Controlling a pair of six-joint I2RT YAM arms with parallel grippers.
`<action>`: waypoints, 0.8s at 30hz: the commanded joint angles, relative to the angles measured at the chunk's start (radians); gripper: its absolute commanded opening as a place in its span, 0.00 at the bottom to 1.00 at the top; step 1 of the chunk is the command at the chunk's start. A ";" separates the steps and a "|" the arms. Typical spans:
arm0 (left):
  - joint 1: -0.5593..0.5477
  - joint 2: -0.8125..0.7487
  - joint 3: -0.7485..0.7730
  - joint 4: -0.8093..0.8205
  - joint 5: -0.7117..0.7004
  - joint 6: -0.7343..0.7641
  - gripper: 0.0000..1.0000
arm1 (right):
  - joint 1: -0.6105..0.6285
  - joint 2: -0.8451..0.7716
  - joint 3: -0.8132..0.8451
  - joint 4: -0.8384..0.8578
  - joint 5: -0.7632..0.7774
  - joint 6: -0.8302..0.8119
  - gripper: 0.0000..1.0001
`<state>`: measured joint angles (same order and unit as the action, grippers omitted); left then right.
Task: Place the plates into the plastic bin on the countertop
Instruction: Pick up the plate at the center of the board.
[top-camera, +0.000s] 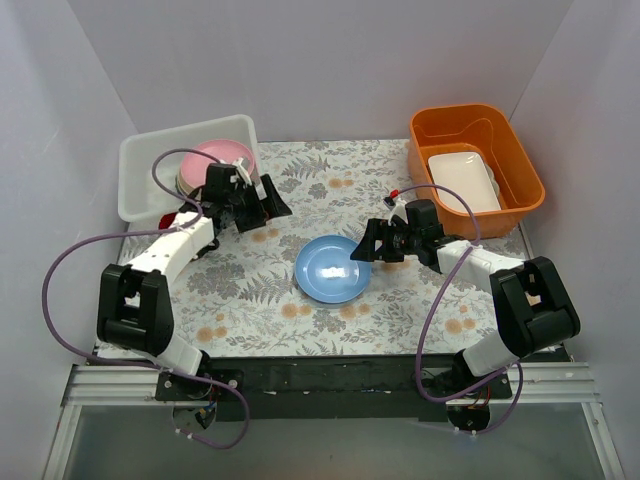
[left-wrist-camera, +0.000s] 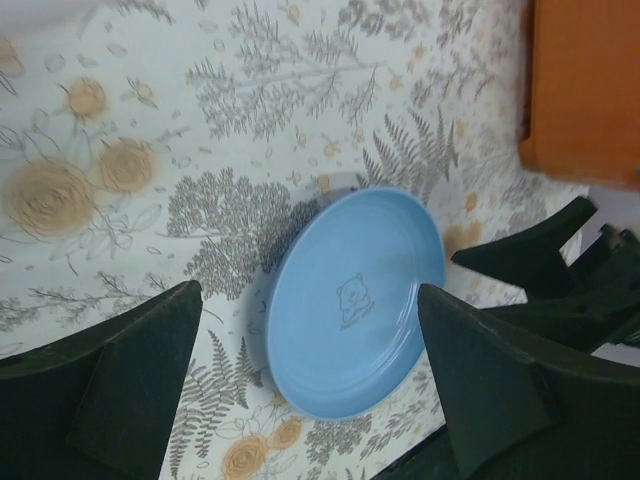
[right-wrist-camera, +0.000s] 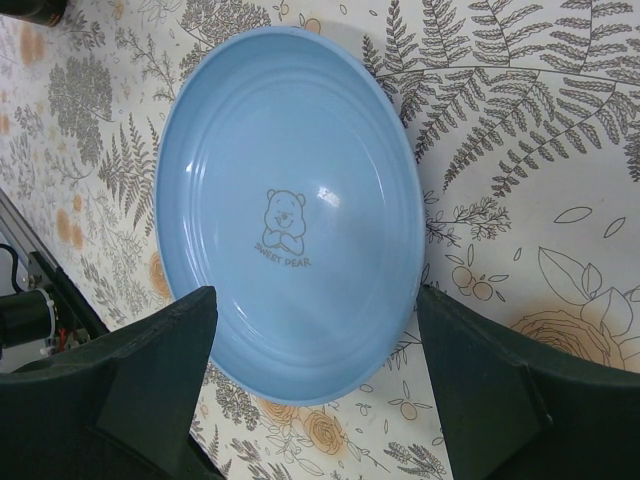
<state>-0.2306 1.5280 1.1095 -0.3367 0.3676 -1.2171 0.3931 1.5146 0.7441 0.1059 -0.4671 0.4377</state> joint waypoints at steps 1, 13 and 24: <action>-0.099 0.021 -0.068 -0.007 -0.036 0.007 0.86 | -0.003 0.004 0.037 0.008 -0.011 -0.019 0.88; -0.229 0.086 -0.165 0.027 -0.122 -0.035 0.57 | -0.003 0.004 0.035 0.009 -0.018 -0.022 0.88; -0.314 0.193 -0.151 0.033 -0.196 -0.055 0.35 | -0.005 0.004 0.034 0.009 -0.027 -0.022 0.87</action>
<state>-0.5255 1.7035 0.9482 -0.3092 0.2310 -1.2667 0.3931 1.5146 0.7441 0.1059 -0.4751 0.4358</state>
